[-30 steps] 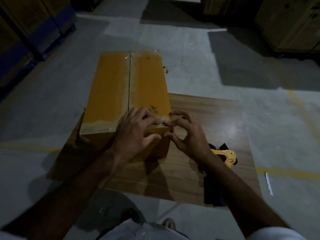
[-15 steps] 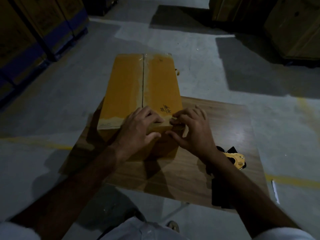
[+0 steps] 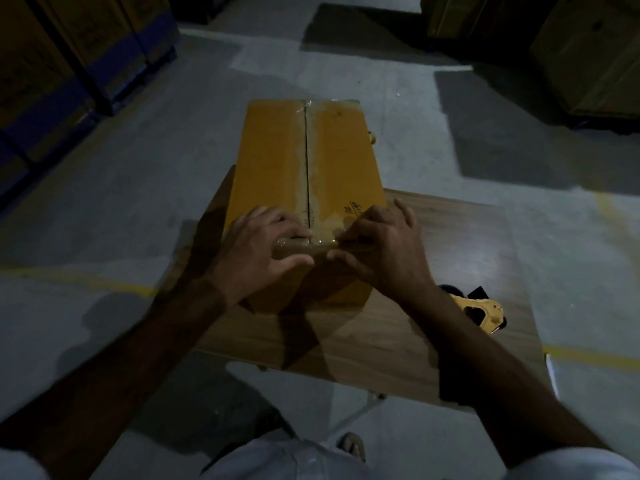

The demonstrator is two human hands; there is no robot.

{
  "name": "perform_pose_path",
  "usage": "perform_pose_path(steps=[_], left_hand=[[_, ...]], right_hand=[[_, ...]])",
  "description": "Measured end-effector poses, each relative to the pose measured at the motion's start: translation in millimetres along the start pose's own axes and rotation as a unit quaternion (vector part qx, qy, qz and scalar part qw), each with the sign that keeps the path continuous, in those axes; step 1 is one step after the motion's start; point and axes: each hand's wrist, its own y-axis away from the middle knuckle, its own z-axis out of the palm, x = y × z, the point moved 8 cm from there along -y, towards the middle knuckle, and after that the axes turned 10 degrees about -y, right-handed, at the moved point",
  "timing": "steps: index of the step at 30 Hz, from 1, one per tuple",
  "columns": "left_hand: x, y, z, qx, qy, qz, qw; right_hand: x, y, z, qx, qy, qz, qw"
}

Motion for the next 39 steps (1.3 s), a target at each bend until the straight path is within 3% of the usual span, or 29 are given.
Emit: perform_pose_path(steps=[4, 8, 12, 18, 23, 26, 30, 32, 37, 39], left_hand=[[-9, 3, -6, 0.037, -0.008, -0.009, 0.999], [-8, 9, 0, 0.010, -0.025, 0.016, 1.000], [-34, 13, -9, -0.018, 0.034, 0.029, 0.999], [-57, 22, -8, 0.051, 0.075, -0.044, 0.995], [-66, 31, -6, 0.027, 0.118, -0.010, 0.993], [-86, 38, -9, 0.056, 0.132, -0.038, 0.989], [-88, 44, -4, 0.083, 0.176, -0.053, 0.979], [-91, 45, -1, 0.048, 0.183, -0.035, 0.981], [-123, 46, -5, -0.198, 0.211, 0.076, 0.954], [-129, 37, -13, -0.233, 0.193, 0.119, 0.946]], right_hand=[[-8, -3, 17, 0.007, -0.012, 0.045, 0.999], [-17, 11, 30, 0.004, 0.032, 0.059, 0.998], [-30, -14, 25, 0.012, 0.014, 0.047, 0.999], [-45, -11, 52, 0.004, -0.014, 0.068, 0.998], [-50, -18, 53, 0.013, -0.010, 0.080, 0.997], [-68, -31, 62, 0.009, -0.058, 0.054, 0.997], [-78, -23, 78, 0.003, -0.023, 0.062, 0.998], [-79, -18, 82, -0.003, -0.010, 0.066, 0.998], [-86, -33, 82, -0.006, -0.097, 0.089, 0.991], [-94, -41, 86, 0.017, -0.118, 0.090, 0.989]])
